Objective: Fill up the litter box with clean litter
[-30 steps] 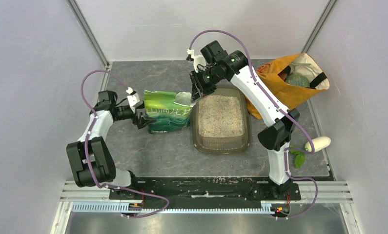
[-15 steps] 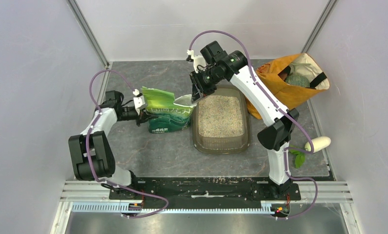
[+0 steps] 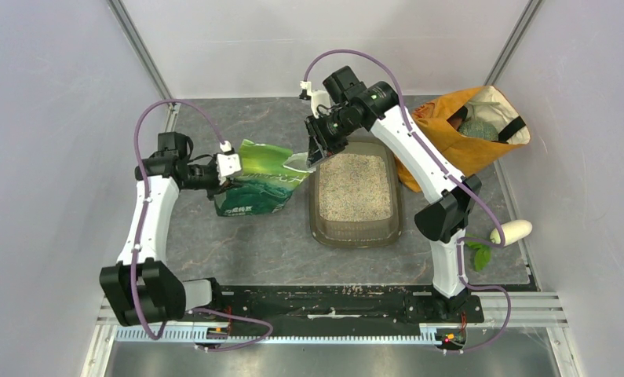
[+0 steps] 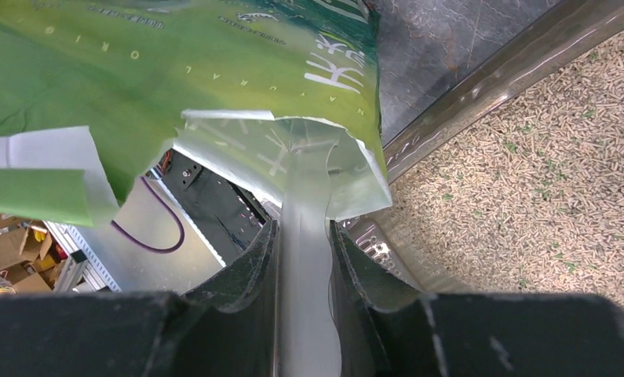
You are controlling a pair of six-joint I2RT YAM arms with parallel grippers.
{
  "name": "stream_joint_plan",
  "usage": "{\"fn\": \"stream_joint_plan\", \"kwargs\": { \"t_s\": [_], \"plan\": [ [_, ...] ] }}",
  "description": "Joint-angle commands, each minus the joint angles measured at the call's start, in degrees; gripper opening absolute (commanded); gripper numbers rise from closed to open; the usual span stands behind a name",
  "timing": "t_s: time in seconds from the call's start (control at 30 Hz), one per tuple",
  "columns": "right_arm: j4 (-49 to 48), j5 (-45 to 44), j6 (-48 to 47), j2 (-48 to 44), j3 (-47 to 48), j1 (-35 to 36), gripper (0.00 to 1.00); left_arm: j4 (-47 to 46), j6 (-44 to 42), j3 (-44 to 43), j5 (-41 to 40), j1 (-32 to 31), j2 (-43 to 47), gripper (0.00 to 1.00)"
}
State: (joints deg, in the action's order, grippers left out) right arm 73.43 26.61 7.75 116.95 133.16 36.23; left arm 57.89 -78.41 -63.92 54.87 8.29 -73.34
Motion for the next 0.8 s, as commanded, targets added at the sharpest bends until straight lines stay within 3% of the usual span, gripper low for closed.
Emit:
{"fn": "stream_joint_plan", "kwargs": {
  "t_s": [0.0, 0.23, 0.37, 0.53, 0.77],
  "plan": [
    [-0.73, -3.92, -1.71, -2.01, -1.34, -0.81, 0.0, 7.52, -3.84, -6.38, -3.48, -3.26, 4.85, 0.02],
    [-0.07, -6.99, 0.23, -0.1, 1.14, -0.2, 0.0, 6.18, -0.38, -5.95, -13.24, -10.79, 9.14, 0.02],
    [-0.18, -5.71, 0.49, -0.83, -2.62, -0.3, 0.0, 6.13, -2.21, -5.25, -14.09, -10.76, 10.98, 0.02],
    [-1.13, 2.75, 5.13, 2.79, -3.9, -0.11, 0.0, 4.99, -7.76, -3.87, -12.65, -10.8, 13.53, 0.02],
    [-2.13, 2.81, 7.27, 5.62, -4.74, 0.15, 0.0, 2.68, -5.16, -6.85, -12.11, -11.32, 12.08, 0.02]
  ]
}}
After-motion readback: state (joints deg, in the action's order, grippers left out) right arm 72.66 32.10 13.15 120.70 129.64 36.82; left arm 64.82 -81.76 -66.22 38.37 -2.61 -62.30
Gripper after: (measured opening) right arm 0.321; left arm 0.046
